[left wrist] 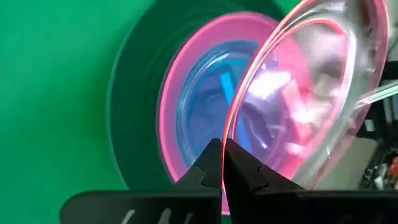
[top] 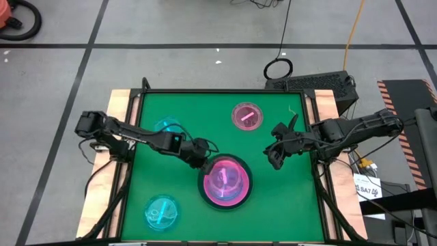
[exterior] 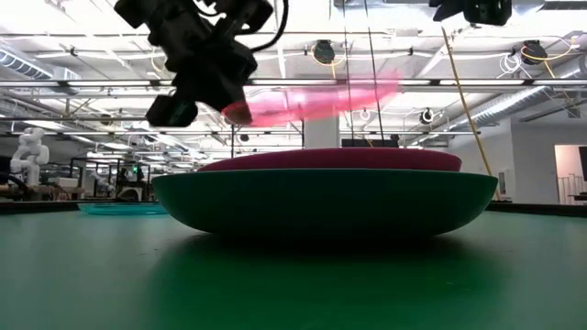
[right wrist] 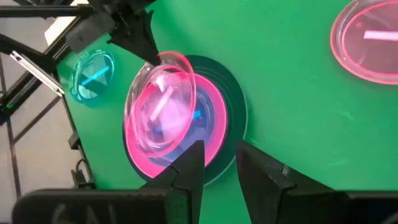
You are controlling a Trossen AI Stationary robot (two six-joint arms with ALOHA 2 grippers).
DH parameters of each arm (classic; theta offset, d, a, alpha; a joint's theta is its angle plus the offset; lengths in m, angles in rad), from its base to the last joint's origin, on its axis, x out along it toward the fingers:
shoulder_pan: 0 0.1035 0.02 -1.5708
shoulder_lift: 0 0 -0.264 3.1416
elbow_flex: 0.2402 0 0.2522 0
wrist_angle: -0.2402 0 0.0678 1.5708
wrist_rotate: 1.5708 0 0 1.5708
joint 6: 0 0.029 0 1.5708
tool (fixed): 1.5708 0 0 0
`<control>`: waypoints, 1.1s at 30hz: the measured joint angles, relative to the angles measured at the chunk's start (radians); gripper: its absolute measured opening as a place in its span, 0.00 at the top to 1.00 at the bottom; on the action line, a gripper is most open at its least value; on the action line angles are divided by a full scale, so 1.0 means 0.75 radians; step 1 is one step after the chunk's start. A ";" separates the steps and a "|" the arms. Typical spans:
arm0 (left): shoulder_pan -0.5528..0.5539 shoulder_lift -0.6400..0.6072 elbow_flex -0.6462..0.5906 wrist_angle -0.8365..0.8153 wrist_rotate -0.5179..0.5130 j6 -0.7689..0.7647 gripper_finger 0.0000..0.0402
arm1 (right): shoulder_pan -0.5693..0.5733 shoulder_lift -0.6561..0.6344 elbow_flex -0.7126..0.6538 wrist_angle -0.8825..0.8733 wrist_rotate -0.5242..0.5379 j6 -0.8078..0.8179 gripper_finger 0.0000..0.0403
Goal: Stack plastic plates
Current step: Stack the left pink transparent plate on top of the blue transparent plate, then stack the top blue transparent plate on top of the pink transparent plate
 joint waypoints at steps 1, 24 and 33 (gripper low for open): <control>-0.012 0.019 -0.001 0.009 0.000 -0.012 0.99 | 0.000 -0.006 0.000 -0.009 0.001 -0.017 0.78; -0.111 0.166 0.001 0.108 -0.065 -0.266 0.71 | -0.001 -0.128 0.001 -0.229 -0.004 -0.357 0.78; -0.086 0.166 0.117 -0.104 -0.064 -0.190 0.68 | -0.001 -0.154 0.001 -0.249 -0.002 -0.331 0.78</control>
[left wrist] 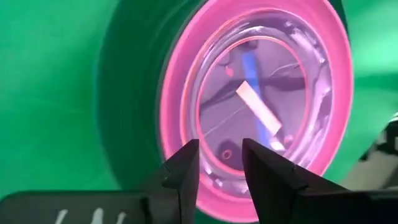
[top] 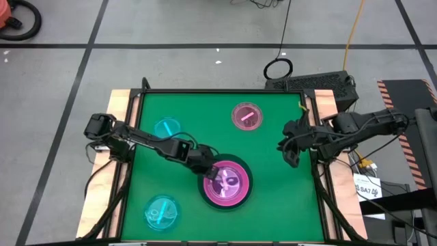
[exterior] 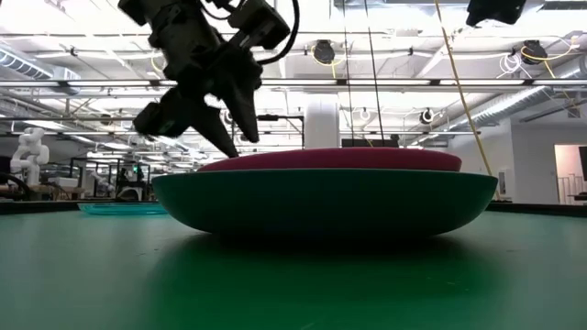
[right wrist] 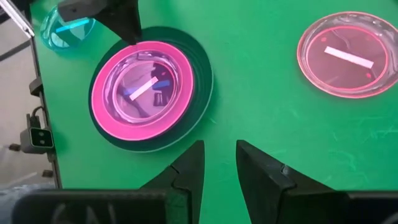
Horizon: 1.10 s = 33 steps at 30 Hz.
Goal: Stack plastic plates
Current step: Stack the top blue transparent plate on top of the pink transparent plate
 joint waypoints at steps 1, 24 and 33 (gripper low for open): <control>0.007 0.000 0.035 -0.067 0.000 0.039 0.68 | 0.000 0.001 0.000 0.000 0.000 0.015 0.78; 0.531 -0.001 0.458 -1.086 0.051 1.430 0.68 | 0.053 0.212 0.000 0.330 0.113 0.869 0.78; 0.858 -0.001 0.458 -1.130 0.049 1.925 0.68 | 0.189 0.403 0.000 0.643 0.258 1.035 0.78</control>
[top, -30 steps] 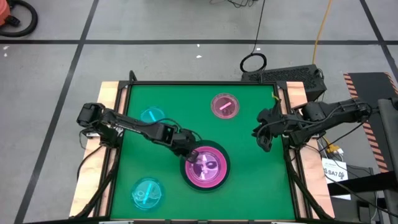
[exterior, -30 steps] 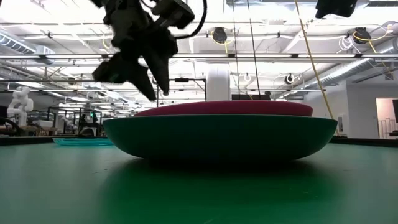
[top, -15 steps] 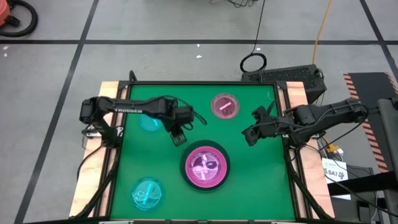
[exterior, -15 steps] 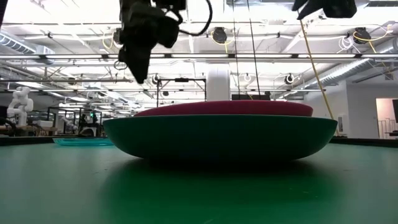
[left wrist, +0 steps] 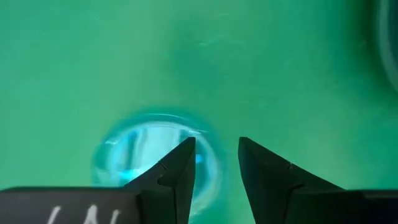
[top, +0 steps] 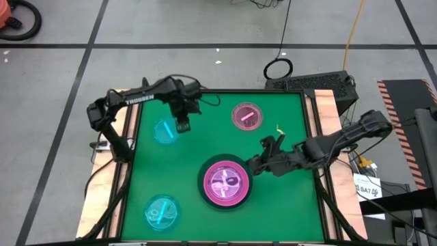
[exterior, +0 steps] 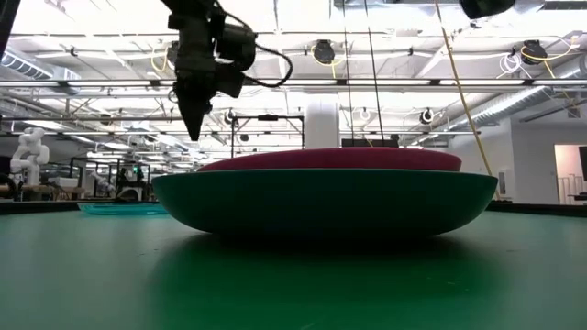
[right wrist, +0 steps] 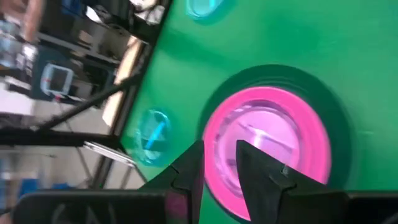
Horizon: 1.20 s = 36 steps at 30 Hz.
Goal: Stack plastic plates
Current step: Stack the top blue transparent plate on top of the pink transparent plate
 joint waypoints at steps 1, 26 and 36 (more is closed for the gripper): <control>0.028 0.000 0.000 0.001 -0.005 0.080 0.68 | 0.009 0.020 0.000 0.039 0.017 0.012 0.78; 0.327 0.348 -0.001 0.045 -0.147 0.886 0.46 | 0.186 0.250 0.000 0.414 0.020 0.056 0.78; 0.364 0.458 -0.001 0.061 -0.160 0.889 0.46 | 0.158 0.207 0.000 0.224 -0.247 -0.154 0.78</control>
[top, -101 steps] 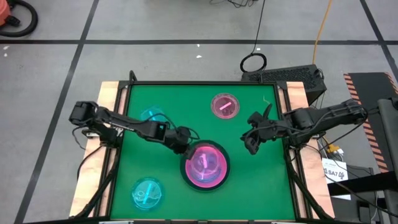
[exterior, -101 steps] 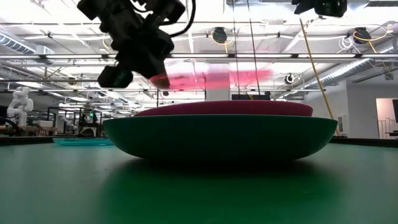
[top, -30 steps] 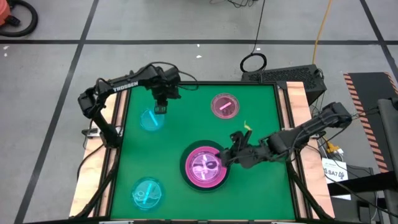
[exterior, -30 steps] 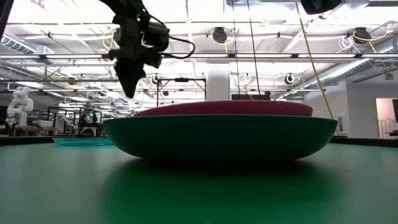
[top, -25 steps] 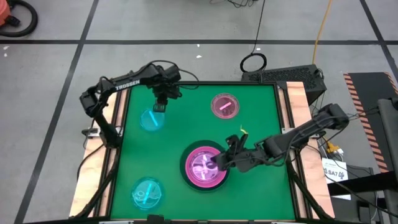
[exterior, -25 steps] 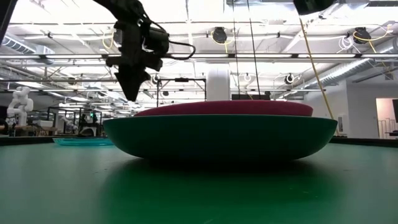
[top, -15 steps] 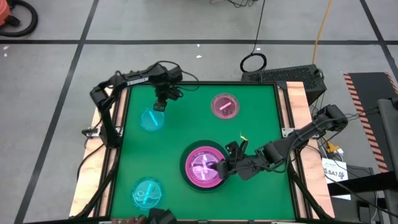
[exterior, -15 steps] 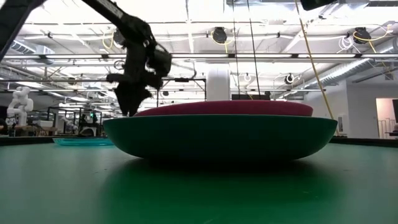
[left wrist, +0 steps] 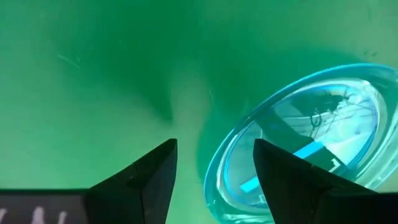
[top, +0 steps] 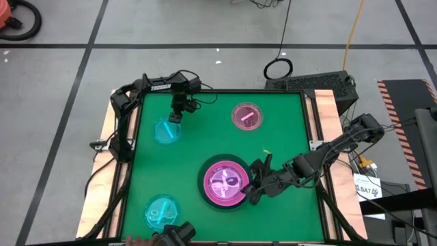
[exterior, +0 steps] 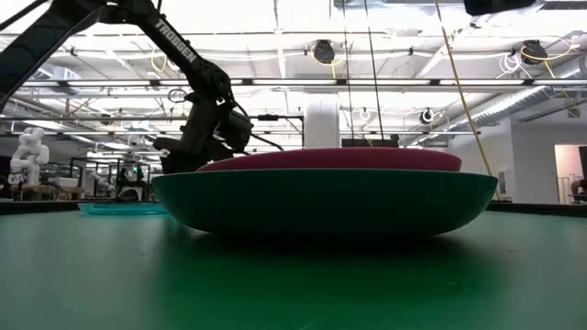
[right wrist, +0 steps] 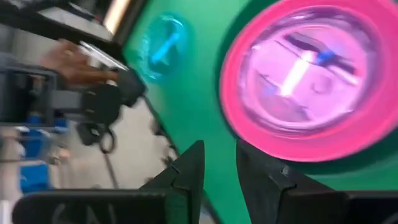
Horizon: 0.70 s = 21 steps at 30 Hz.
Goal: Stack plastic plates
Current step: Stack the top blue transparent plate on top of the pink transparent plate
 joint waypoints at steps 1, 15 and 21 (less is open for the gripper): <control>0.000 0.000 0.000 0.001 0.003 -0.009 0.46 | -0.011 -0.016 0.000 -0.046 -0.017 -0.021 0.78; -0.027 -0.002 -0.072 0.067 -0.006 -0.021 0.66 | -0.191 -0.374 0.000 -0.492 0.211 -0.211 0.78; -0.031 -0.002 -0.072 0.097 0.006 0.006 0.88 | -0.226 -0.472 0.000 -0.559 0.273 -0.275 0.78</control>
